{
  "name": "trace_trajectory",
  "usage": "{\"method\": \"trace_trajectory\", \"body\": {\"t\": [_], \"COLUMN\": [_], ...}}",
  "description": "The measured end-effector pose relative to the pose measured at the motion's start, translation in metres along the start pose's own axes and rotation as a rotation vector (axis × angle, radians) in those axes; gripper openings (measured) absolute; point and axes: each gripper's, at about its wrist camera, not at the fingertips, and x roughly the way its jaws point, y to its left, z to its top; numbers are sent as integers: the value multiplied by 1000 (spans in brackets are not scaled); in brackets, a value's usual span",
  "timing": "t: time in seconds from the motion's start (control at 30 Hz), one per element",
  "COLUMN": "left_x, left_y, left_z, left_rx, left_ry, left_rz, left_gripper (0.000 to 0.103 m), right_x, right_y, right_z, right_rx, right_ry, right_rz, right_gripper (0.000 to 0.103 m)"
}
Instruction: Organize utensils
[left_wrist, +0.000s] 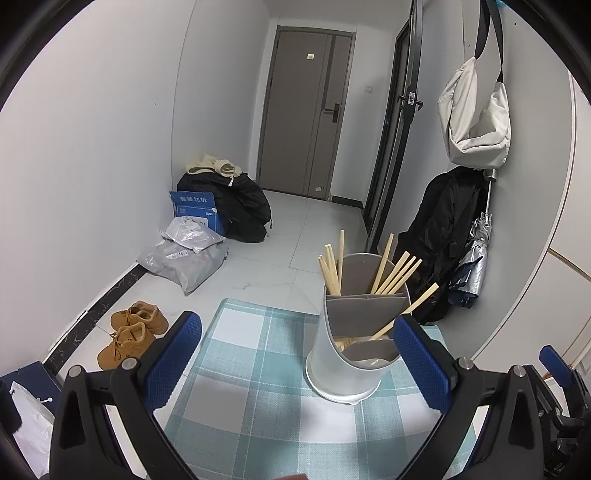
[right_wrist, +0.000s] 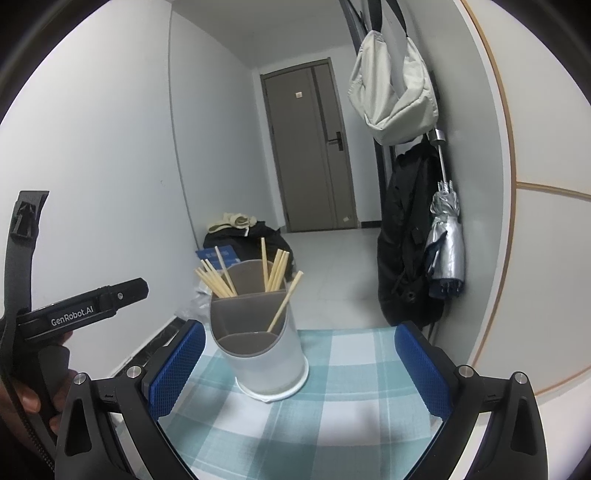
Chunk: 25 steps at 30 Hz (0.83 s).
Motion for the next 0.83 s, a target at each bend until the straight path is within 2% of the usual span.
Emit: {"method": "trace_trajectory", "body": {"t": [0.6, 0.83], "left_x": [1, -2], "left_y": [3, 3], "left_z": [-1, -3], "left_rx": [-13, -6], "left_ry": [14, -8], "left_rz": [-8, -17], "left_gripper": [102, 102], "right_x": [1, 9], "right_y": [3, 0], "right_z": [-3, -7], "right_rx": [-21, -9], "right_ry": [13, 46], "right_rz": [4, -7], "right_gripper": [103, 103]}}
